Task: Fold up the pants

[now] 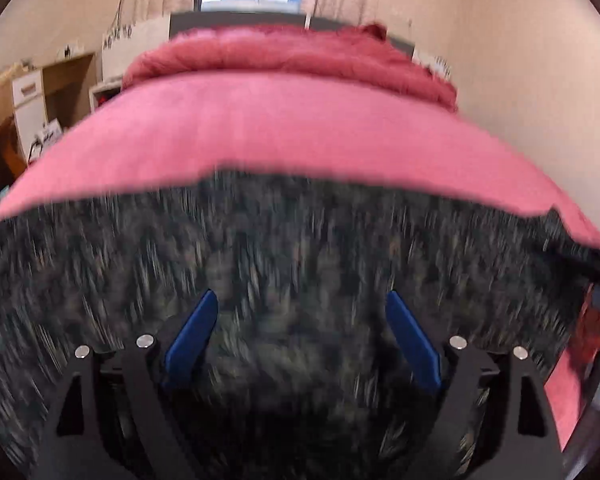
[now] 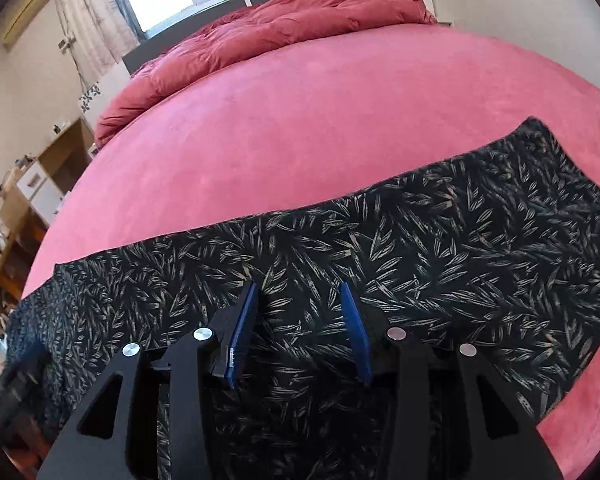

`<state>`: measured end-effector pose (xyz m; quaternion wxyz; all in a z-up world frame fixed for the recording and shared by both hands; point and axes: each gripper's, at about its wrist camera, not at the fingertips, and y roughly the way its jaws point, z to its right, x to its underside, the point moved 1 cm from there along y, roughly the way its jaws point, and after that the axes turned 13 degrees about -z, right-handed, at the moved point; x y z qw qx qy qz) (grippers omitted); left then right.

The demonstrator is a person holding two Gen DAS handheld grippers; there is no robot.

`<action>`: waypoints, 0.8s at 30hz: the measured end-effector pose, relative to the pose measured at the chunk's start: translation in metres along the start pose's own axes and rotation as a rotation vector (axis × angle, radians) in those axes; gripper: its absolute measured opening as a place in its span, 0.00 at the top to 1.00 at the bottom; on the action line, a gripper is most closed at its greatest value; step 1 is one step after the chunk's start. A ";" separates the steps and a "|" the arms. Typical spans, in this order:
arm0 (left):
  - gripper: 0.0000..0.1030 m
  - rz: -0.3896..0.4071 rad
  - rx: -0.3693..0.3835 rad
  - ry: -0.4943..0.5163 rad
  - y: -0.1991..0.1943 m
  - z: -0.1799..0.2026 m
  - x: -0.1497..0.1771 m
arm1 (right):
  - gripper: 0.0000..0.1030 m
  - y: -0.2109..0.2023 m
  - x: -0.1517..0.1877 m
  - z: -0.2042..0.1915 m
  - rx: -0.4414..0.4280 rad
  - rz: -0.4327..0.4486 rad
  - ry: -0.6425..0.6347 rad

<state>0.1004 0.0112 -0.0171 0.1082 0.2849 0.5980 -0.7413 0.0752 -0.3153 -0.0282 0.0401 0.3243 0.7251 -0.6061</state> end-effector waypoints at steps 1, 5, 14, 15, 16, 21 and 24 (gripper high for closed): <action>0.16 -0.007 -0.009 -0.010 0.000 -0.001 0.000 | 0.58 -0.002 -0.002 0.002 -0.013 0.009 0.007; 0.08 0.013 -0.031 -0.048 -0.005 -0.007 0.002 | 0.50 -0.023 -0.002 0.019 -0.053 0.086 0.067; 0.06 -0.004 -0.053 -0.042 0.000 -0.007 0.002 | 0.50 -0.038 0.015 0.043 0.139 0.094 0.153; 0.06 0.003 -0.048 -0.047 -0.002 -0.006 0.004 | 0.50 -0.039 0.016 0.044 0.149 0.099 0.153; 0.06 0.013 -0.044 -0.055 -0.006 -0.009 0.006 | 0.50 -0.041 0.017 0.043 0.164 0.107 0.151; 0.02 0.103 -0.068 -0.097 -0.024 -0.013 0.018 | 0.42 -0.052 0.025 0.042 0.214 0.146 0.139; 0.02 0.119 -0.050 -0.109 -0.029 -0.016 0.025 | 0.28 -0.057 0.030 0.044 0.223 0.159 0.138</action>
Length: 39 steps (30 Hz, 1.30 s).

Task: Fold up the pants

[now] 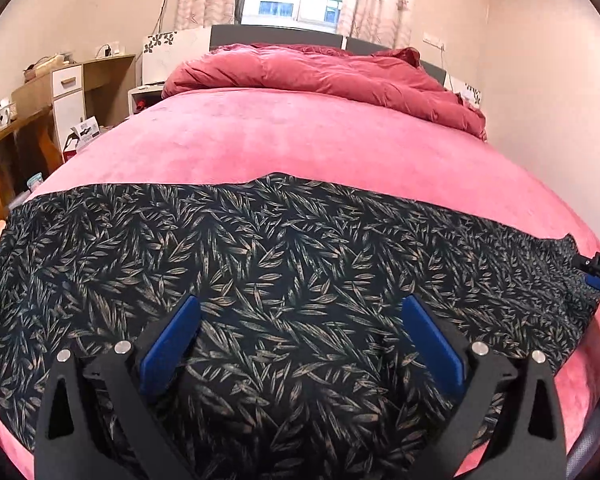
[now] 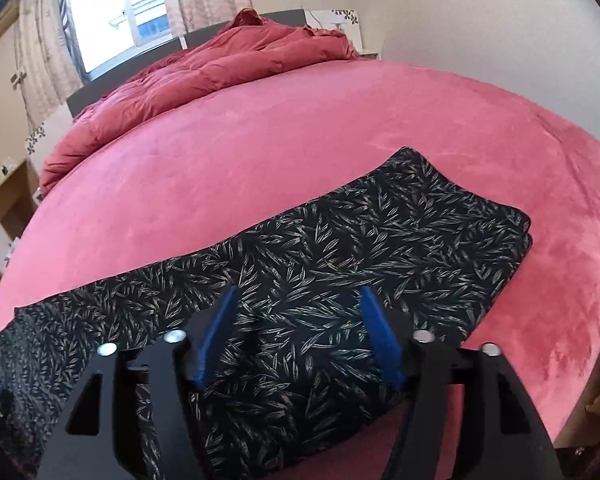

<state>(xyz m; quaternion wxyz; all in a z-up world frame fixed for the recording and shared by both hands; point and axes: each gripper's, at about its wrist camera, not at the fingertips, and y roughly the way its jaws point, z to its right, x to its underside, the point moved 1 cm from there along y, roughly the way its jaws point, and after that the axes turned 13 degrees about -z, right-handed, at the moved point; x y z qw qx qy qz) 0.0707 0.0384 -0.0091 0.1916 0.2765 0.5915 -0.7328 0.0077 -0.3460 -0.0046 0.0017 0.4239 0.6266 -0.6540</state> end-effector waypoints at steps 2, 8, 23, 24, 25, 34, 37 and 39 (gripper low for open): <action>0.02 0.006 0.015 -0.006 -0.002 -0.001 0.003 | 0.28 -0.002 0.002 0.000 0.002 0.002 0.007; 0.02 0.020 0.030 -0.066 -0.007 -0.015 0.010 | 0.21 -0.002 -0.006 0.001 0.007 0.005 0.027; 0.02 0.016 0.046 -0.134 -0.002 -0.036 0.010 | 0.17 0.000 -0.011 0.011 0.025 0.004 0.055; 0.02 0.014 0.048 -0.136 -0.001 -0.037 0.010 | 0.17 0.001 -0.011 0.013 0.026 0.002 0.063; 0.02 0.014 0.050 -0.138 -0.001 -0.038 0.010 | 0.16 0.001 -0.012 0.018 0.021 -0.003 0.080; 0.02 0.003 0.059 -0.140 0.003 -0.051 0.005 | 0.14 0.004 -0.018 0.078 0.041 -0.029 0.320; 0.02 0.004 0.061 -0.142 0.003 -0.052 0.005 | 0.22 0.014 -0.014 0.108 -0.056 -0.065 0.471; 0.02 0.004 0.062 -0.142 0.003 -0.052 0.005 | 0.32 0.021 -0.011 0.123 -0.123 -0.080 0.553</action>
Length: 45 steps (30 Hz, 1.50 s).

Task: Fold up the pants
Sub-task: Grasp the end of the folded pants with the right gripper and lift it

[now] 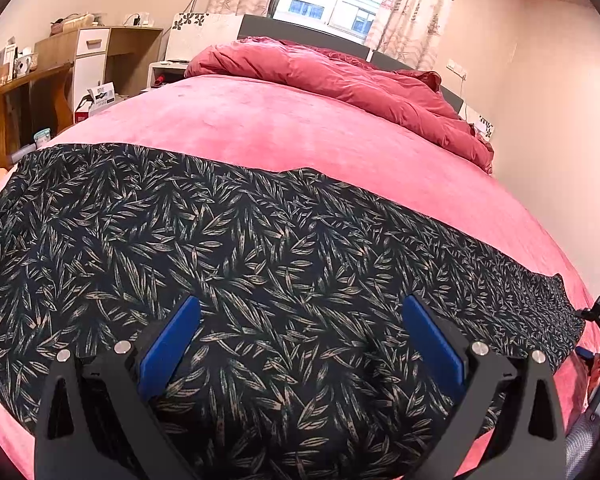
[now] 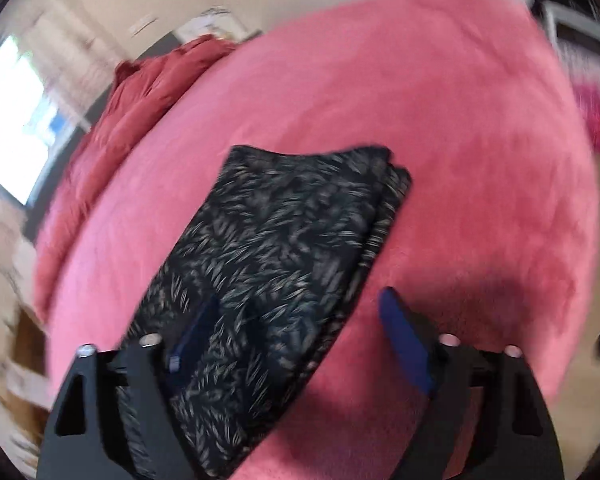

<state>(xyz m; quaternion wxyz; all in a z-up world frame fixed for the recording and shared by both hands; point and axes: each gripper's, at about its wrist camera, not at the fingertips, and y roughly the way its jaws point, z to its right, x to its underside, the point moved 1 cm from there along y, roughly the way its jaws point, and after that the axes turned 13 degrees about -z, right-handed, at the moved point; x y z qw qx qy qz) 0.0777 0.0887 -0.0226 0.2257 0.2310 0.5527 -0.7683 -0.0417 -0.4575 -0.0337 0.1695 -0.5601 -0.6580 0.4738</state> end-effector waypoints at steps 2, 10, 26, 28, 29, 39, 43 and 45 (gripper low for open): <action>0.02 0.000 -0.001 0.000 0.000 0.000 0.000 | 0.37 0.004 -0.009 0.013 -0.065 -0.007 0.068; 0.02 -0.004 0.000 0.000 0.002 -0.002 0.000 | 0.55 0.029 -0.038 0.023 -0.239 -0.022 0.196; 0.02 -0.024 -0.071 0.060 -0.005 -0.002 -0.013 | 0.92 0.012 -0.037 0.003 -0.285 0.041 0.076; 0.02 -0.016 -0.068 0.041 -0.012 -0.010 -0.013 | 0.92 -0.001 -0.031 -0.007 -0.259 0.071 0.012; 0.02 -0.008 -0.069 0.025 -0.016 -0.016 -0.013 | 0.92 -0.006 -0.029 -0.012 -0.249 0.085 -0.011; 0.02 -0.034 -0.104 0.001 -0.004 -0.034 -0.002 | 0.92 -0.048 -0.011 -0.083 -0.292 0.122 -0.213; 0.02 -0.048 -0.119 0.006 -0.001 -0.032 -0.002 | 0.92 -0.062 0.019 -0.122 -0.327 0.136 -0.341; 0.02 -0.053 -0.114 0.002 0.000 -0.034 -0.003 | 0.92 -0.067 0.039 -0.141 -0.337 0.148 -0.415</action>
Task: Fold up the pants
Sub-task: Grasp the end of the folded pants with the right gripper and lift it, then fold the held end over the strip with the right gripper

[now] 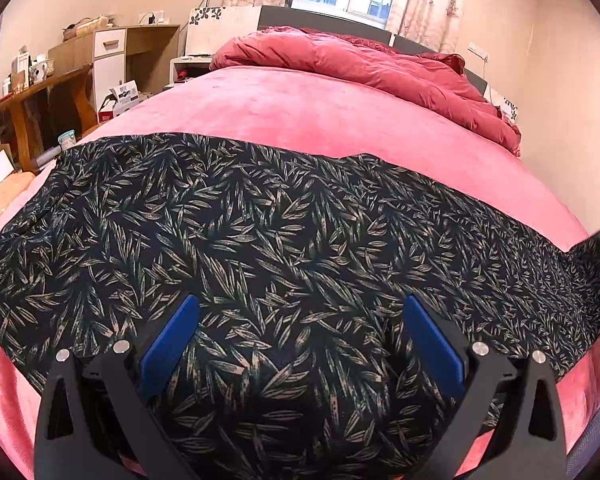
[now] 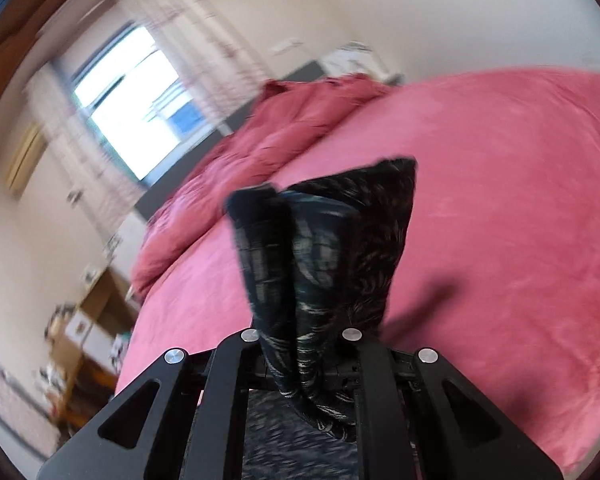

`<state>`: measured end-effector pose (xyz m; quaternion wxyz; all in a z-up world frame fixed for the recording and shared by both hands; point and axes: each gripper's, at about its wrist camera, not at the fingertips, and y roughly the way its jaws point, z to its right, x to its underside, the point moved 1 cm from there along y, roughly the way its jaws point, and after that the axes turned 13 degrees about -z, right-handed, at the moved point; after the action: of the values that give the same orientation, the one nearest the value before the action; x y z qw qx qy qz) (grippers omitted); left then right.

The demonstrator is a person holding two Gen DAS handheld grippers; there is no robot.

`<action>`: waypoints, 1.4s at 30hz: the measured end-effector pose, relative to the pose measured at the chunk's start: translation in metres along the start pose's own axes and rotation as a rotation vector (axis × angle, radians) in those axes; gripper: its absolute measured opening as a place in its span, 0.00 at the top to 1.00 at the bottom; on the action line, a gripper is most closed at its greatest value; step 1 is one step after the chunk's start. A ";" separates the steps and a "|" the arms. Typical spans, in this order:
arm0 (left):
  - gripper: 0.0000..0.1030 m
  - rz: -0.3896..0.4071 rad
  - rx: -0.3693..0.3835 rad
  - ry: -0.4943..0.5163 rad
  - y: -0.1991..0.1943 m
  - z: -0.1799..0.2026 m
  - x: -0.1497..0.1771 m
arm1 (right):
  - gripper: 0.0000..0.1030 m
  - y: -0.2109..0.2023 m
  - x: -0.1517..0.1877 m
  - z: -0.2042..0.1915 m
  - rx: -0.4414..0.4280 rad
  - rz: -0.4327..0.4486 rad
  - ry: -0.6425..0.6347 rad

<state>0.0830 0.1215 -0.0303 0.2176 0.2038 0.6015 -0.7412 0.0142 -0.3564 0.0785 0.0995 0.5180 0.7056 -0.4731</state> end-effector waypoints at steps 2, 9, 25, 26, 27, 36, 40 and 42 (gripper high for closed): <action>0.02 0.001 0.010 -0.005 0.000 -0.002 0.000 | 0.92 0.006 0.014 -0.029 -0.013 -0.001 -0.083; 0.02 0.016 0.066 -0.027 -0.002 -0.018 0.003 | 0.92 0.045 0.082 -0.108 -0.063 -0.097 -0.327; 0.02 0.021 0.125 -0.081 -0.008 -0.024 -0.001 | 0.31 0.068 0.216 -0.117 -0.189 -0.458 -0.750; 0.02 0.019 0.147 -0.084 -0.010 -0.023 -0.002 | 0.31 0.059 0.208 -0.110 -0.213 -0.448 -0.710; 0.02 0.008 0.218 -0.081 -0.013 -0.016 -0.005 | 0.31 0.054 0.198 -0.106 -0.219 -0.436 -0.676; 0.10 -0.215 0.328 -0.019 0.035 0.050 -0.045 | 0.62 0.050 0.106 -0.050 -0.054 -0.328 -0.521; 0.19 -0.230 0.285 0.022 0.052 0.072 -0.056 | 0.74 0.084 0.098 -0.050 -0.023 -0.394 -0.550; 0.31 -0.224 0.279 0.037 0.055 0.082 -0.057 | 0.82 0.100 0.098 -0.046 0.019 -0.419 -0.553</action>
<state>0.1574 0.0351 -0.0265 0.0921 0.1776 0.5155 -0.8332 0.0693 -0.2571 -0.0147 0.1828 0.2152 0.7386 -0.6122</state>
